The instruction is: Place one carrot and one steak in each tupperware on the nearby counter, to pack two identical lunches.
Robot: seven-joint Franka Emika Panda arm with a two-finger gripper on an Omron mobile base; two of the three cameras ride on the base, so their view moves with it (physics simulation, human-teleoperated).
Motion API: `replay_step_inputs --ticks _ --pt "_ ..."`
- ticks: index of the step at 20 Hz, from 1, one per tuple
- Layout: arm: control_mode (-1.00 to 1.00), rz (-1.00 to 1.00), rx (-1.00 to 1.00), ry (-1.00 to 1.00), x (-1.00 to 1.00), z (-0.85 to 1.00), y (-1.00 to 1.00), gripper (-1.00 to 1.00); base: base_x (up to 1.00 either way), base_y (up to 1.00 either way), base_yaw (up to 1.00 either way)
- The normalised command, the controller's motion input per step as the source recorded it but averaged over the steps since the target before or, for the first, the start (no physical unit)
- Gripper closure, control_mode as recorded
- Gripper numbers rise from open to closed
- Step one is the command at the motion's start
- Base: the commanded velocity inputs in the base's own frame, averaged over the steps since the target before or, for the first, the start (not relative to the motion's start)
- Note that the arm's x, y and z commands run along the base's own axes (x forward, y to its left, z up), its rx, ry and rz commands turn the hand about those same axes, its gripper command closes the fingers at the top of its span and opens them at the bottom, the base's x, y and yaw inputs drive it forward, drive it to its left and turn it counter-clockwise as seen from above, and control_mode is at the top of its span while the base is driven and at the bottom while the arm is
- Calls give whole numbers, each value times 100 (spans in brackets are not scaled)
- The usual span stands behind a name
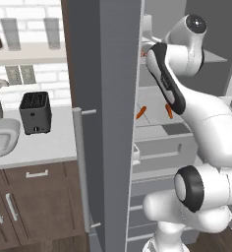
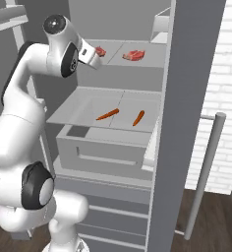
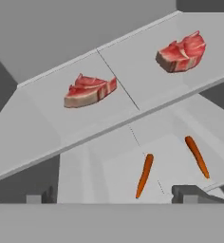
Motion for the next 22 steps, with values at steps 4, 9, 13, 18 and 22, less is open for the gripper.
replay_step_inputs --ticks 4,9,13,18,22 --pt "-100 -1 3 0 50 0 0 -100 0 0 0" --pt "-100 -4 18 11 50 5 0 -100 0 0 0" --pt "-100 -1 13 6 50 0 0 -100 0 0 0" --pt "-100 -1 4 1 42 0 0 -100 0 0 0" --pt "-100 0 0 0 52 0 0 -100 0 0 0"
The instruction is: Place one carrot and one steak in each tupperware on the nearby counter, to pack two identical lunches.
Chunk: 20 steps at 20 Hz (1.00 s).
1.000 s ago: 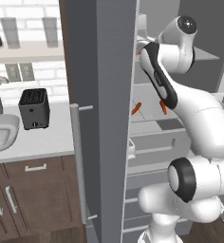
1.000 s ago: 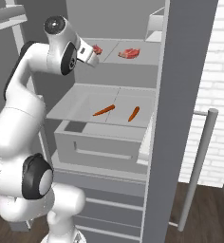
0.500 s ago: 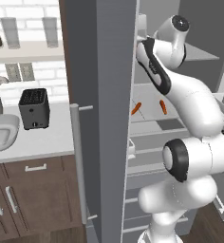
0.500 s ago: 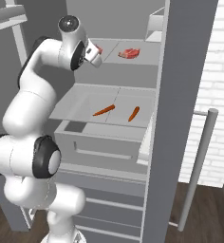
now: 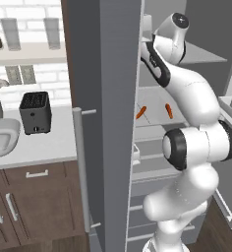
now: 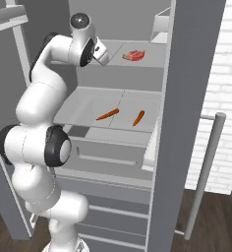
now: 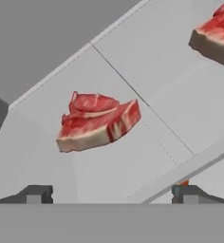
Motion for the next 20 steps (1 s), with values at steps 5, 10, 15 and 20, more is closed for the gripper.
replay_step_inputs --ticks 5,10,15,20 --pt "-100 0 0 3 59 0 0 -100 0 0 0" --pt "-100 0 0 3 56 0 0 -100 0 0 0" --pt "-100 0 0 2 51 0 0 -100 0 0 0" --pt "-100 0 0 1 35 -6 1 -100 0 0 0"
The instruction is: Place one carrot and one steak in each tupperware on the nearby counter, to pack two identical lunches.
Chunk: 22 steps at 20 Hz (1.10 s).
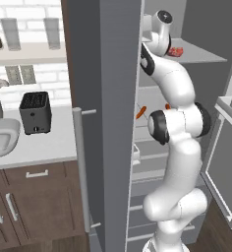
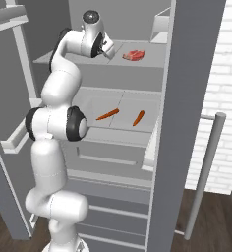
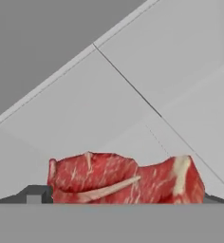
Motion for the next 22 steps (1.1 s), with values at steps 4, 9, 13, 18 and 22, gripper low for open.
replay_step_inputs --ticks 4,9,13,18,22 --pt "-100 0 -1 1 3 -24 15 100 0 0 0" --pt "-100 0 -1 0 1 -7 10 100 0 0 0" --pt "-100 -8 0 -4 -50 -7 0 100 0 0 0" --pt "-100 -18 0 -12 -100 -19 -11 100 0 0 0" --pt "-100 -16 -2 -24 -100 -50 -1 100 0 0 0"
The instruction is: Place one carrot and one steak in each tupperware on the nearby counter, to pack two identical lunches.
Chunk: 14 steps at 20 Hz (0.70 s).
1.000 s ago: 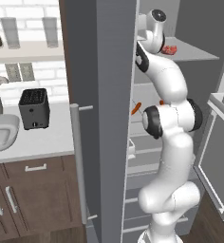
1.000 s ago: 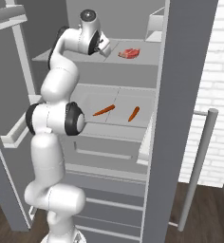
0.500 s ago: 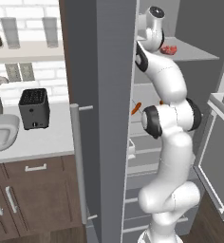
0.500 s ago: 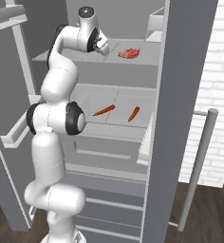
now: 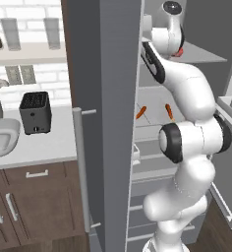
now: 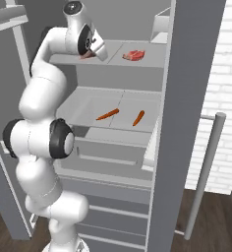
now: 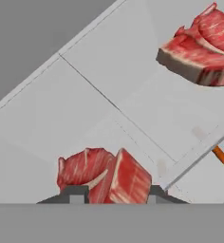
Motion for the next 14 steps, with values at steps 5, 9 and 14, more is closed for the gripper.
replay_step_inputs --ticks 5,9,14 --pt "-100 -10 7 -18 -100 -1 -22 100 0 0 0" --pt "-100 -4 18 -5 -100 20 -32 100 0 0 0" --pt "-100 -1 8 0 -100 1 -9 100 0 0 0"
